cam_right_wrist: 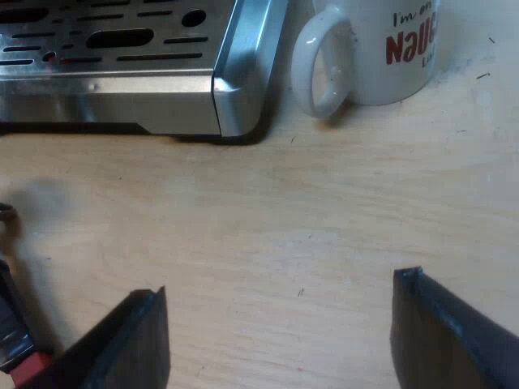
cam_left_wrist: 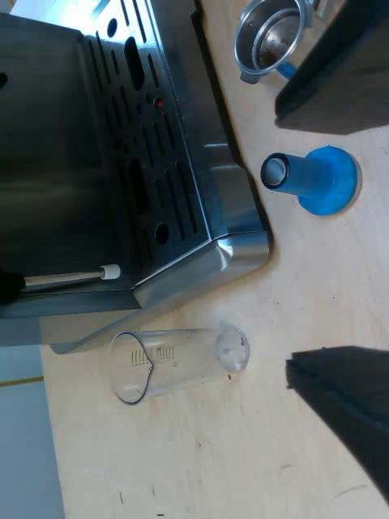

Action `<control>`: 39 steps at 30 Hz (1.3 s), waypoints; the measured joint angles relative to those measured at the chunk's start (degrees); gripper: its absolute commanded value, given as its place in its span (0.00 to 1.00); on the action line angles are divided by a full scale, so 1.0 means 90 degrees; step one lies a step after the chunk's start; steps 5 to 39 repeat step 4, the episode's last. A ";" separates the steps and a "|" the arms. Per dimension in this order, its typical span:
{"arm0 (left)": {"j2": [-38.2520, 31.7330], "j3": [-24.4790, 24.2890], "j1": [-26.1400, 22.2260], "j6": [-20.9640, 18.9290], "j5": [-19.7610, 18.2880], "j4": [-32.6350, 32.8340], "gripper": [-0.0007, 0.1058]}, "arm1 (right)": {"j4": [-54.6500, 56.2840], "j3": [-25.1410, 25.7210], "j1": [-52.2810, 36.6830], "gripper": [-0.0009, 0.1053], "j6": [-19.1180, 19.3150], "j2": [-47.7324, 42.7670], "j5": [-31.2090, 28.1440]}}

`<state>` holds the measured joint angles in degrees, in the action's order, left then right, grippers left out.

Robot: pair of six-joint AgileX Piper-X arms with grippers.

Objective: Grind coffee beans and then tamp

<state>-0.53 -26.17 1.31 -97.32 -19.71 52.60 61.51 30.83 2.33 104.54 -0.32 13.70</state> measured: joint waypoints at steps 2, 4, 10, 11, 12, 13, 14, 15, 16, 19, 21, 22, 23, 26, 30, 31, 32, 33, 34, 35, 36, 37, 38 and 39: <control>0.0000 0.0000 0.0000 0.0000 0.0000 0.0000 0.56 | 0.0000 0.0000 0.0000 0.58 0.0000 0.0000 0.0000; 0.0000 0.0000 0.0000 0.0000 0.0000 0.0000 0.56 | 0.0000 0.0000 0.0000 0.58 0.0000 0.0000 0.0000; 0.0000 0.0000 0.0000 0.0000 0.0000 0.0000 0.56 | 0.0000 0.0000 0.0000 0.58 0.0000 0.0000 0.0000; 0.0000 0.0000 0.0000 0.0000 0.0000 0.0000 0.56 | 0.0000 0.0000 0.0000 0.58 0.0000 0.0000 0.0000; 0.0000 0.0000 0.0000 0.0000 0.0000 0.0000 0.56 | 0.0000 0.0000 0.0000 0.58 0.0000 0.0000 0.0000; 0.0000 0.0000 0.0000 0.0000 0.0000 0.0000 0.56 | 0.0000 0.0000 0.0000 0.58 0.0000 0.0000 0.0000; 0.0000 0.0000 0.0000 0.0000 0.0000 0.0000 0.56 | 0.0000 0.0000 0.0000 0.58 0.0000 0.0000 0.0000; 0.0000 0.0000 0.0000 0.0000 0.0000 0.0000 0.56 | 0.0000 0.0000 0.0000 0.58 0.0000 0.0000 0.0000; 0.0000 0.0000 0.0000 0.0000 0.0000 0.0000 0.56 | 0.0000 0.0000 0.0000 0.58 0.0000 0.0000 0.0000; 0.0000 0.0000 0.0000 0.0000 0.0000 0.0000 0.56 | 0.0000 0.0000 0.0000 0.58 0.0000 0.0000 0.0000; 0.0000 0.0000 0.0000 0.0000 0.0000 0.0000 0.56 | 0.0000 0.0000 0.0000 0.58 0.0000 0.0000 0.0000; 0.0000 0.0000 0.0000 0.0000 0.0000 0.0000 0.56 | 0.0000 0.0000 0.0000 0.58 0.0000 0.0000 0.0000; 0.0000 0.0000 0.0000 0.0000 0.0000 0.0000 0.56 | 0.0000 0.0000 0.0000 0.58 0.0000 0.0000 0.0000; 0.0000 0.0000 0.0000 0.0000 0.0000 0.0000 0.56 | 0.0000 0.0000 0.0000 0.58 0.0000 0.0000 0.0000; 0.0000 0.0000 0.0000 0.0000 0.0000 0.0000 0.56 | 0.0000 0.0000 0.0000 0.58 0.0000 0.0000 0.0000; 0.0000 0.0000 0.0000 0.0000 0.0000 0.0000 0.56 | 0.0000 0.0000 0.0000 0.58 0.0000 0.0000 0.0000; 0.0000 0.0000 0.0000 0.0000 0.0000 0.0000 0.56 | 0.0000 0.0000 0.0000 0.58 0.0000 0.0000 0.0000; 0.0000 0.0000 0.0000 0.0000 0.0000 0.0000 0.56 | 0.0000 0.0000 0.0000 0.58 0.0000 0.0000 0.0000; 0.0000 0.0000 0.0000 0.0000 0.0000 0.0000 0.56 | 0.0000 0.0000 0.0000 0.58 0.0000 0.0000 0.0000; 0.0000 0.0000 0.0000 0.0000 0.0000 0.0000 0.56 | 0.0000 0.0000 0.0000 0.58 0.0000 0.0000 0.0000; 0.0000 0.0000 0.0000 0.0000 0.0000 0.0000 0.56 | 0.0000 0.0000 0.0000 0.58 0.0000 0.0000 0.0000; 0.0000 0.0000 0.0000 0.0000 0.0000 0.0000 0.56 | 0.0000 0.0000 0.0000 0.58 0.0000 0.0000 0.0000; 0.0000 0.0000 0.0000 0.0000 0.0000 0.0000 0.56 | 0.0000 0.0000 0.0000 0.58 0.0000 0.0000 0.0000; 0.0000 0.0000 0.0000 0.0000 0.0000 0.0000 0.56 | 0.0000 0.0000 0.0000 0.58 0.0000 0.0000 0.0000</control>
